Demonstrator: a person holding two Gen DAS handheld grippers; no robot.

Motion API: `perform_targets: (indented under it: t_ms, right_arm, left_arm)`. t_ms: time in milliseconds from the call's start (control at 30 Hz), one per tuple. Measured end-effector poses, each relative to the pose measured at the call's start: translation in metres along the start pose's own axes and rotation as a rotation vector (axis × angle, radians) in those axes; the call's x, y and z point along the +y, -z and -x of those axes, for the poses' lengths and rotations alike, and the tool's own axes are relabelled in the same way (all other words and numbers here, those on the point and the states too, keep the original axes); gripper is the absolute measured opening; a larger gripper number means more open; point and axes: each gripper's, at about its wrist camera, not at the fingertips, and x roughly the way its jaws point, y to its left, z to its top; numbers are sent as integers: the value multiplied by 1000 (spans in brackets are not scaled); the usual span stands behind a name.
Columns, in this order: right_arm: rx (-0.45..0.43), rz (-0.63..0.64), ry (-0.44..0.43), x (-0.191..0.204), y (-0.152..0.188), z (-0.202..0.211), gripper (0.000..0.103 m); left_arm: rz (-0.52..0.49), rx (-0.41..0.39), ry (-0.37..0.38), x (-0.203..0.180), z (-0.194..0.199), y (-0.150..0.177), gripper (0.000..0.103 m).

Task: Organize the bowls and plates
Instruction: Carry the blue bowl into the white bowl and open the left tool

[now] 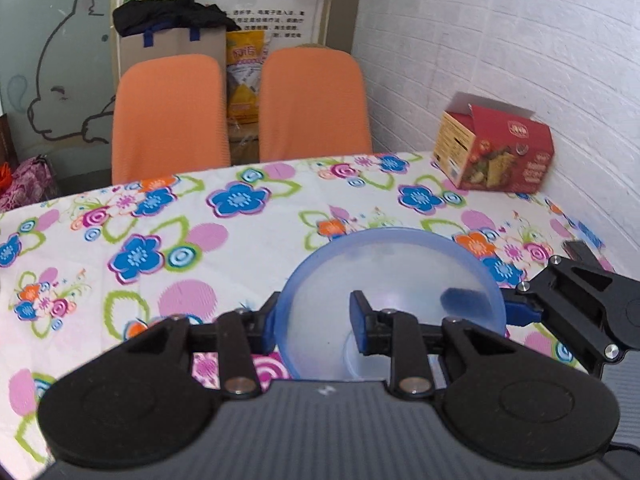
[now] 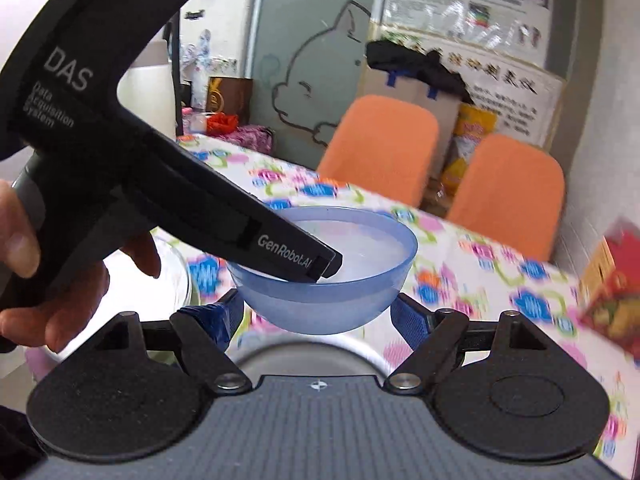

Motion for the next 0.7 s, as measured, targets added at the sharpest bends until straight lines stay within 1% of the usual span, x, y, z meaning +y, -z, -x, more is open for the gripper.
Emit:
perform_targets:
  t_ms: [67,167,300,333,400,433,533,700]
  right_arm:
    - [18,-46,3,0,14,0,67]
    - [21,-76,0,3,31,-2,67]
    - [2,-86,-3,6,47,-3,67]
    - [-12,-83,1,7,51,-1,68]
    - [-28,-69,23,8,56,1,69]
    - [-29,-61,38,8,59,5,69]
    - [-8,-39,62,7,64,11,70]
    - [-15,-74,66,4,72,25,70]
  left_arm:
    - [-19,24,9,-12,-4,15,28]
    - [-27,61,18,-19,-12,33,28]
    - [-23,78,19,-19,-16,46,28]
    - [-31,68,15,-19,-16,48,29]
    - [-50,55,1,-21,-15,50,52]
    - [-55,48,-10,-21,-14,50,70]
    - [-56,22,-33,-18,-11,49,70]
    - [32,24,5,0,-6,43,69]
